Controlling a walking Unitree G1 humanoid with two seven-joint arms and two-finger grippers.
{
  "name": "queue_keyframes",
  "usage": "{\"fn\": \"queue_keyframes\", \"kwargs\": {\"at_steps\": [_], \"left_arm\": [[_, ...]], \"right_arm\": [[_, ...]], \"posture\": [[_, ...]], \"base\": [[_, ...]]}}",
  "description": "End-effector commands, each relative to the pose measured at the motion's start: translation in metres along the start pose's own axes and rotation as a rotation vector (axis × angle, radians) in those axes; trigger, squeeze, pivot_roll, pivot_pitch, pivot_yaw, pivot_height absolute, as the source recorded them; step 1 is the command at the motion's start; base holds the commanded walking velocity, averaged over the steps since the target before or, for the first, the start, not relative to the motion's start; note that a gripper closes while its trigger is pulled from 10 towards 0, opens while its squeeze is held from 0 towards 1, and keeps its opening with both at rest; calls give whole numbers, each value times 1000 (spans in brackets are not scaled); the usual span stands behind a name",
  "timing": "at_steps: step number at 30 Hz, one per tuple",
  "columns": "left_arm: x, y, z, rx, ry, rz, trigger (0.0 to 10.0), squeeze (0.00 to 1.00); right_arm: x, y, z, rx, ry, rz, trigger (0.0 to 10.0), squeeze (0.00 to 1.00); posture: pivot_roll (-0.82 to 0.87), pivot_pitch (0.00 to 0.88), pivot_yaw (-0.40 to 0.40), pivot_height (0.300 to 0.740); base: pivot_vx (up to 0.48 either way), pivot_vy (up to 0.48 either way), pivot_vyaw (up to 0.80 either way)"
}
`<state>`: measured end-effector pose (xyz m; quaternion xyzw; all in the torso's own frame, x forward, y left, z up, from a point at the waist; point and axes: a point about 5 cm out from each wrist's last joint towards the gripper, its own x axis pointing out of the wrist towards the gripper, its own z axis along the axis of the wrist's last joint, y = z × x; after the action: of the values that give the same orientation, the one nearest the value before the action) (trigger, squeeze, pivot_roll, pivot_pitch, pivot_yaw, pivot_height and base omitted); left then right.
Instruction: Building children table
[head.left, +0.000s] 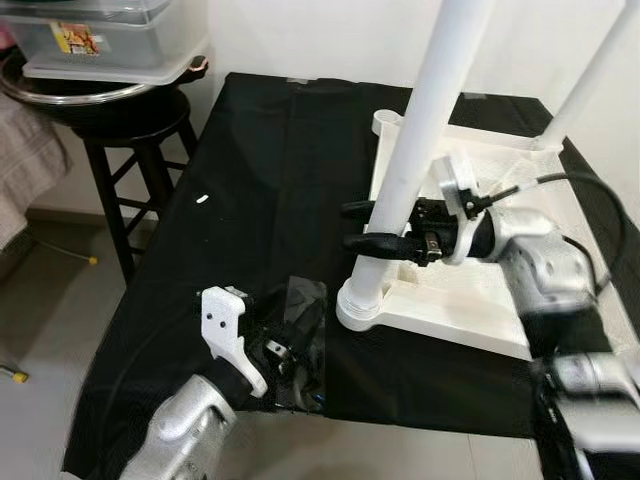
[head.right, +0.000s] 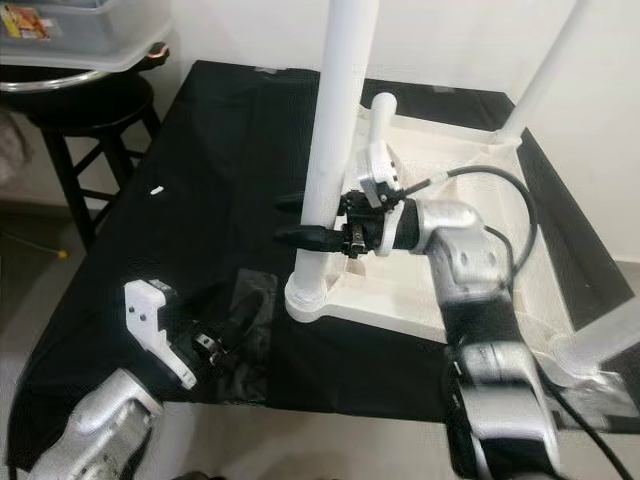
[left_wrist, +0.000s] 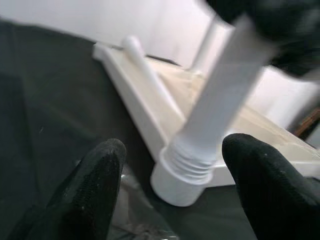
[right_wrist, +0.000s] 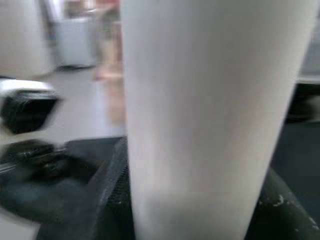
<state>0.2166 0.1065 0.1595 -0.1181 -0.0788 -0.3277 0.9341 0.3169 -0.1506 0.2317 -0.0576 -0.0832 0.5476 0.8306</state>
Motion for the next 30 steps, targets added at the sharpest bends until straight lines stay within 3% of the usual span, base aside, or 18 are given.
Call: {"fn": "queue_keyframes", "kwargs": {"at_steps": [1,2,3,4,5,6,9,13,14,19,20,21,22,23,24,25,27,30], "left_arm": [[-10,-10,9,40,-12,-109,10000,0],[-10,-10,9,40,-12,-109,10000,0],[-21,-15,14,61,-4,-162,10000,0],[-34,-19,19,58,3,-189,10000,0],[-34,-19,19,58,3,-189,10000,0],[-42,-23,23,52,10,-205,10000,0],[-58,-30,27,85,30,-182,10000,0],[-63,-34,28,131,10,-136,10000,0],[-63,-35,25,139,-2,-115,10000,0],[-64,-37,22,158,-44,-78,10000,0],[-64,-37,20,129,-47,-76,10000,0],[-64,-37,20,129,-47,-76,10000,0],[-63,-36,18,117,-44,-80,10000,0],[-62,-35,17,112,-31,-77,10000,0],[-62,-35,17,112,-31,-77,10000,0],[-61,-33,16,111,-20,-70,10000,0],[-62,-32,16,122,-10,-66,10000,0],[-62,-31,16,128,5,-69,10000,0]], "right_arm": [[-17,9,-50,32,299,-322,0,0],[-17,9,-50,32,299,-322,0,0],[-33,13,-61,82,358,-620,0,0],[-47,24,-66,96,395,-774,0,0],[-47,24,-66,96,395,-774,0,0],[-57,32,-68,104,416,-864,0,0],[-61,46,-67,82,451,-873,0,0],[-55,50,-71,88,468,-843,0,0],[-49,46,-73,99,462,-819,10000,0],[-39,33,-71,152,403,-777,10000,0],[-35,20,-67,156,363,-723,10000,0],[-35,20,-67,156,363,-723,10000,0],[-36,4,-60,134,335,-719,10000,4],[-37,-8,-53,120,311,-692,10000,533],[-37,-8,-53,120,311,-692,10000,533],[-38,-17,-46,105,298,-665,10000,1000],[-39,-22,-38,89,289,-666,10000,1000],[-38,-22,-24,83,272,-540,10000,1000]], "posture": [[46,165,-74,740],[46,165,-74,740],[39,171,-70,740],[38,172,-65,740],[38,172,-65,740],[40,174,-65,740],[40,169,-57,740],[53,154,-64,740],[58,145,-69,740],[74,132,-66,740],[75,125,-60,740],[75,125,-60,740],[77,116,-59,740],[79,114,-60,740],[79,114,-60,740],[79,110,-58,740],[79,110,-58,740],[81,106,-54,740]], "base": [[0,0,0],[0,0,0],[0,0,0],[0,0,0],[0,0,0],[0,0,0],[0,0,0],[0,0,0],[0,0,0],[0,0,0],[0,0,0],[0,0,0],[0,0,0],[0,0,0],[0,0,0],[0,0,0],[0,0,0],[0,0,0]]}}
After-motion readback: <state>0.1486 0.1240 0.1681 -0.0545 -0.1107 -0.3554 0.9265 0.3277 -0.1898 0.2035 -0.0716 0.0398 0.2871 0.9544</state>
